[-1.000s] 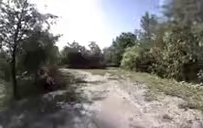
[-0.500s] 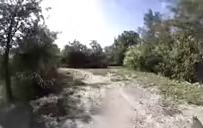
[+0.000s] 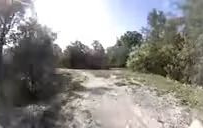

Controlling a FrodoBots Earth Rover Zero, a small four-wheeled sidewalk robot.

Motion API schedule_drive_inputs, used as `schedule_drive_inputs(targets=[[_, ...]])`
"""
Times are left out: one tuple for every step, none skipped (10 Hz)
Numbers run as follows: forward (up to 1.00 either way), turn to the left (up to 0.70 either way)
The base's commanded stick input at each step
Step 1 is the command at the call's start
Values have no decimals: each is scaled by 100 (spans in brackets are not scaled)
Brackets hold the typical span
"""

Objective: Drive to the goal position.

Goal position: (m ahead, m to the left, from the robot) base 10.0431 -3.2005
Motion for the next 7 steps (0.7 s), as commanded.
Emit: schedule_drive_inputs(targets=[[85, 0], [85, 0], [85, 0], [85, 0], [85, 0], [85, 0], [85, -21]])
